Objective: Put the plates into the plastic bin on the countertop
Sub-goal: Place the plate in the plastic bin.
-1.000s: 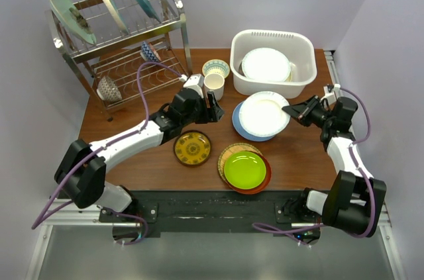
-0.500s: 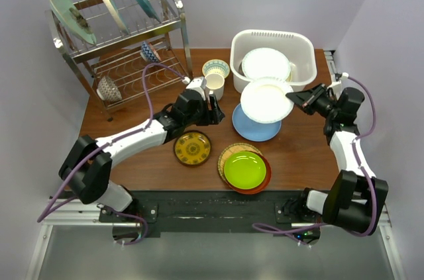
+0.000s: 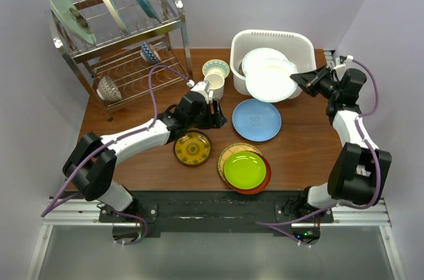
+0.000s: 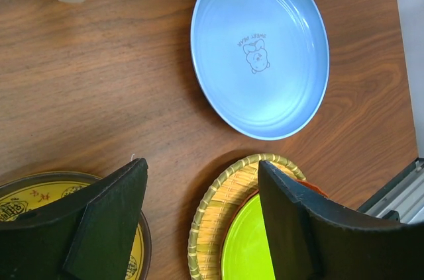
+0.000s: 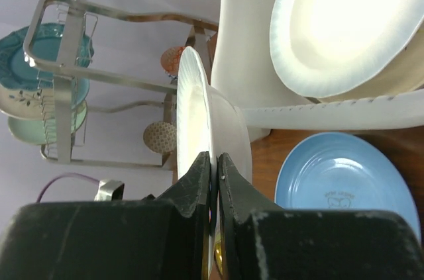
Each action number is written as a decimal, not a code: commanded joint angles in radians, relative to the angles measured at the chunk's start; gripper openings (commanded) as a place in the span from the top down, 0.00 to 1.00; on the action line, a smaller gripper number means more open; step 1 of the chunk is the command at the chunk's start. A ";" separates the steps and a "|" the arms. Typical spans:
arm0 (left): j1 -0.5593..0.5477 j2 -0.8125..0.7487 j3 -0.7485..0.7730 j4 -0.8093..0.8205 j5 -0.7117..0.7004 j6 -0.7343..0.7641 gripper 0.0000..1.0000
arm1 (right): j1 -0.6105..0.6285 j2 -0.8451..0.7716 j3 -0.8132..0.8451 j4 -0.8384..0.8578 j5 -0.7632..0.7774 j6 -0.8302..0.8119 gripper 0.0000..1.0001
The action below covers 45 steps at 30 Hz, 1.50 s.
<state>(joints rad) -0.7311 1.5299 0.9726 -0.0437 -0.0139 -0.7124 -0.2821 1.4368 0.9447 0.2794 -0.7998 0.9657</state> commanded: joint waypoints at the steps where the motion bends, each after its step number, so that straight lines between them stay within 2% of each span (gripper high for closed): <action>1: -0.010 0.013 0.034 0.002 0.009 0.027 0.28 | 0.030 0.042 0.095 0.092 0.016 0.045 1.00; 16: -0.011 0.021 0.003 -0.025 0.008 0.044 0.28 | 0.067 0.214 0.290 0.078 0.105 0.076 1.00; 27: -0.013 0.030 -0.052 0.007 0.009 0.030 0.28 | 0.092 0.362 0.425 0.043 0.172 0.085 1.00; 33: -0.013 0.015 -0.095 0.065 0.054 0.013 0.28 | 0.096 0.430 0.477 0.089 0.177 0.134 1.00; 45: -0.021 0.003 -0.127 0.082 0.074 0.014 0.28 | 0.109 0.568 0.612 -0.006 0.243 0.090 1.00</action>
<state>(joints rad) -0.7429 1.5650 0.8547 -0.0082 0.0460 -0.6956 -0.1825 2.0087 1.4639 0.2420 -0.5697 1.0451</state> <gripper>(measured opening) 0.720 0.065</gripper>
